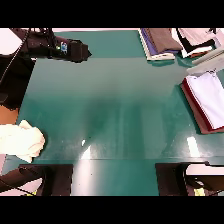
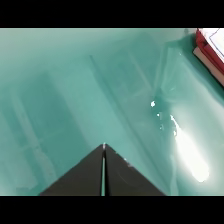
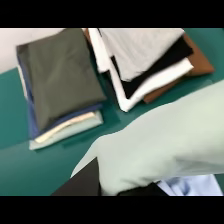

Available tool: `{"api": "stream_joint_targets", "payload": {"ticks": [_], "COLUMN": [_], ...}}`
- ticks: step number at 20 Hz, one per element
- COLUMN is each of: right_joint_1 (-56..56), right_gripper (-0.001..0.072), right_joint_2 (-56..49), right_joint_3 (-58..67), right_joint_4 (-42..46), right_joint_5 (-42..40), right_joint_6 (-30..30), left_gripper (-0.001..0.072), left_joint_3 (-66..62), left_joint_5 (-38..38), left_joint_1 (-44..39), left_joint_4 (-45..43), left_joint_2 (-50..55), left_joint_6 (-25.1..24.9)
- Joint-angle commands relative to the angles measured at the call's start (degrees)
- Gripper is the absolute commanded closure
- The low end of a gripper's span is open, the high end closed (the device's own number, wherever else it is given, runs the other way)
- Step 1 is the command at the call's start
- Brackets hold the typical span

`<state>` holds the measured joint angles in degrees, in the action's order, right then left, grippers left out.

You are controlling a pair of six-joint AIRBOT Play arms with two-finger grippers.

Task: Fold the shirts.

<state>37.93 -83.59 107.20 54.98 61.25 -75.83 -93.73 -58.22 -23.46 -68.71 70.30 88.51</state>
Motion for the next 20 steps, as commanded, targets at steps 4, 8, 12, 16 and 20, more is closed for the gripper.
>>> {"api": "stream_joint_targets", "payload": {"ticks": [4,8,12,16,20], "right_joint_1": [2.05,5.20,9.44,14.43,19.34], "right_gripper": [0.0692,0.0692,0.0691,0.0587,0.0129], "right_joint_2": [6.08,14.67,24.04,31.08,34.45], "right_joint_3": [-8.85,-25.16,-40.98,-52.83,-55.95], "right_joint_4": [8.48,11.21,11.28,11.61,21.03], "right_joint_5": [6.93,8.02,8.24,8.44,7.74], "right_joint_6": [-2.89,-4.28,-4.28,-4.28,-4.28], "left_gripper": [0.0684,0.0684,0.0684,0.0683,0.0683], "left_joint_3": [0.00,0.00,0.00,0.00,0.00], "left_joint_5": [-2.43,-2.95,-2.97,-3.34,-3.61], "left_joint_1": [0.00,0.00,0.00,0.00,0.00], "left_joint_4": [-0.09,-0.09,-0.09,-0.09,-0.09], "left_joint_2": [0.04,0.04,0.04,0.04,0.04], "left_joint_6": [-0.07,-0.50,-0.52,-1.62,-2.03]}}
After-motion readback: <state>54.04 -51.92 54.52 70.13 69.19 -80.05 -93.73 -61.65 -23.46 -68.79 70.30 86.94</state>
